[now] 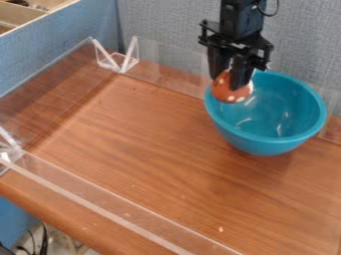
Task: Put the mushroom in the blue bowl
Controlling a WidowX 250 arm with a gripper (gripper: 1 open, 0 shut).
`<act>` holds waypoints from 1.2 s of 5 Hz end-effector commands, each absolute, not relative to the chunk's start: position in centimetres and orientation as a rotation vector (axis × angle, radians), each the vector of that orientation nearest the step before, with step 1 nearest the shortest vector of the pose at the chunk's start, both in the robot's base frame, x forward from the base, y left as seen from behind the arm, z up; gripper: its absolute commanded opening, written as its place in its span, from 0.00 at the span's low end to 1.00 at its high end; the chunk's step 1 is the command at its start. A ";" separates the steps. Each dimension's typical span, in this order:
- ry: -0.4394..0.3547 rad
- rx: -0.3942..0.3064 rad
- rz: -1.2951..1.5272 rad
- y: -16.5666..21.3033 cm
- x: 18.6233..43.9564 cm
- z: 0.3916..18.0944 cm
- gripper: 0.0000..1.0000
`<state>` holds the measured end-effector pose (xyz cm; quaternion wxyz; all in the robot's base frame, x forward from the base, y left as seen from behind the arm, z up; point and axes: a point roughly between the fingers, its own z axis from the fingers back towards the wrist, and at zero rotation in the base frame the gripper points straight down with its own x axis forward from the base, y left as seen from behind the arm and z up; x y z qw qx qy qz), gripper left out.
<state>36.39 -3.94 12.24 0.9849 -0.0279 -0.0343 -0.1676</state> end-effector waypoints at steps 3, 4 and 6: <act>-0.215 -0.045 -0.324 -3.3 37.3 16.8 0.00; -0.220 -0.046 -0.322 -3.3 37.4 16.9 0.00; -0.230 -0.047 -0.317 -3.2 37.7 16.9 0.00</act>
